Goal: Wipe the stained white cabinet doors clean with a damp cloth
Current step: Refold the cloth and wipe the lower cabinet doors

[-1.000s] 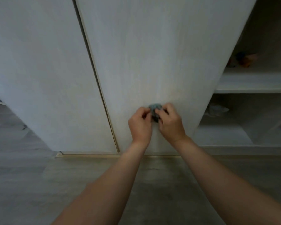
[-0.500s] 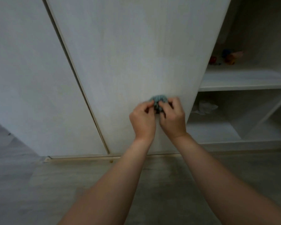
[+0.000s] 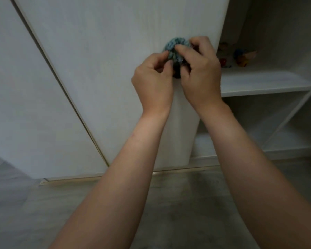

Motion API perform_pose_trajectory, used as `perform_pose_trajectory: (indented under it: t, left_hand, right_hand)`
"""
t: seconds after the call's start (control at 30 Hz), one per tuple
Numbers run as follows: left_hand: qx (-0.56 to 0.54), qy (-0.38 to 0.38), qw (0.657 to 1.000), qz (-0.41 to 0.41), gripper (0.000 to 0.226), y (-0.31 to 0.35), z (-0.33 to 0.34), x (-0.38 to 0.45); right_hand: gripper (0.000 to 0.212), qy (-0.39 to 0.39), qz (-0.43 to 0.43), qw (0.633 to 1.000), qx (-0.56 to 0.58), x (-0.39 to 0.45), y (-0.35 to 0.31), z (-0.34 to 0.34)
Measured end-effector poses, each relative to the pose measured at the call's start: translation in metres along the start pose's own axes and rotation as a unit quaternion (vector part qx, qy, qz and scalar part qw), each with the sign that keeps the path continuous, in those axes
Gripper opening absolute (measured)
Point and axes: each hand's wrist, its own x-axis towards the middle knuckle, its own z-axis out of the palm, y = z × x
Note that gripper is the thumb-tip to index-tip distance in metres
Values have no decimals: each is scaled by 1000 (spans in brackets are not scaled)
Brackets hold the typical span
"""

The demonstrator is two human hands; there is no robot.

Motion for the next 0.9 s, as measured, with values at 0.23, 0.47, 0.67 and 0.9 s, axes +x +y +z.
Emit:
perform_pose_trajectory:
  t: [0.23, 0.47, 0.67, 0.9]
  left_hand:
    - [74, -76, 992, -70, 18, -71, 25, -85]
    - [155, -146, 943, -256, 14, -141, -7, -128]
    - [50, -42, 997, -32, 20, -28, -15, -43]
    - [-5, -5, 999, 32, 17, 11, -39, 29]
  right_hand:
    - [18, 45, 100, 993, -49, -127, 38, 21]
    - [15, -207, 122, 970, -31, -205, 33, 23]
    - [27, 33, 88, 995, -16, -70, -15, 28]
    - [29, 106, 48, 993, 3, 3, -51, 44]
